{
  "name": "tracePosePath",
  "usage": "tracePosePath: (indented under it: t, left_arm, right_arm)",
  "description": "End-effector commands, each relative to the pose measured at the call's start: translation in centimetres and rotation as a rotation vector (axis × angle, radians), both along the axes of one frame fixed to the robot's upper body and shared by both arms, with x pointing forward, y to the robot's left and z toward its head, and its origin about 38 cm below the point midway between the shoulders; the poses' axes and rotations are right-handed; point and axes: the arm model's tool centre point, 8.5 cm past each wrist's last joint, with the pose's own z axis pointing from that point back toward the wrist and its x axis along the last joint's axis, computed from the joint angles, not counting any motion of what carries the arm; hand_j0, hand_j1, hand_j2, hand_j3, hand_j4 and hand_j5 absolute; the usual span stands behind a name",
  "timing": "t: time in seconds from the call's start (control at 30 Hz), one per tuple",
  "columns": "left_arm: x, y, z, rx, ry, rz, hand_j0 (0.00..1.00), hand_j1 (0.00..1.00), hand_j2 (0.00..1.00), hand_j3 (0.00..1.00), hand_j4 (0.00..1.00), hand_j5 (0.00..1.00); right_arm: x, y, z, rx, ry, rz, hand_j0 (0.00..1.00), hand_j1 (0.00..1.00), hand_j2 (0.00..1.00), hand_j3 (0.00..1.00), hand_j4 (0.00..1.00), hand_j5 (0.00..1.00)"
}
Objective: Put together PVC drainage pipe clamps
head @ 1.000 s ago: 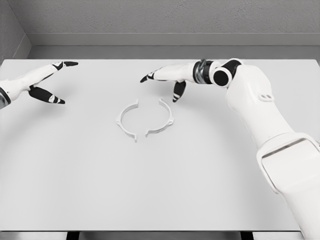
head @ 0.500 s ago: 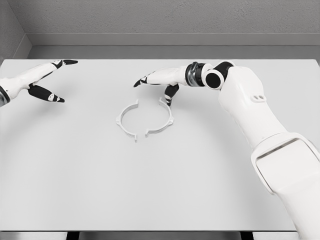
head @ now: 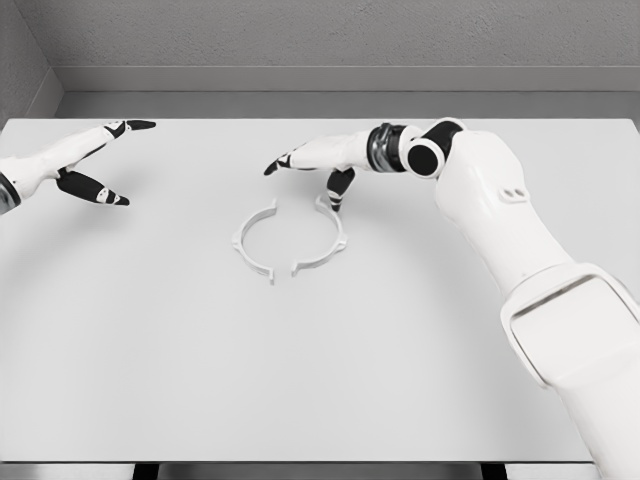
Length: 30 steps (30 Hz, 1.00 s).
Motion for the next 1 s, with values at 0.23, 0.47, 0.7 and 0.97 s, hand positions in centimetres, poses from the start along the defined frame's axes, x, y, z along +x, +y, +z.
tracePosePath:
  t: [0.23,0.47,0.7,0.97]
  left_arm:
    - [0.0,-0.2,-0.1,-0.011,0.0,-0.002,1.0,1.0,1.0,1.0,1.0,1.0]
    - [0.0,-0.1,0.0,-0.011,-0.001,0.001,1.0,1.0,1.0,1.0,1.0,1.0]
    - [0.0,-0.1,-0.1,-0.011,0.001,0.001,1.0,1.0,1.0,1.0,1.0,1.0]
    - [0.0,0.0,0.0,-0.01,0.0,0.002,1.0,1.0,1.0,1.0,1.0,1.0]
  right_arm:
    - [0.0,0.6,1.4,0.061,-0.014,0.012,1.0,1.0,1.0,1.0,1.0,1.0]
    - [0.5,-2.1,0.4,0.024,0.005,-0.04,1.0,1.0,1.0,1.0,1.0,1.0]
    - [0.5,-2.0,-0.4,0.01,0.026,-0.044,1.0,1.0,1.0,1.0,1.0,1.0]
    - [0.2,-0.9,-0.4,-0.002,0.021,-0.021,1.0,1.0,1.0,1.0,1.0,1.0]
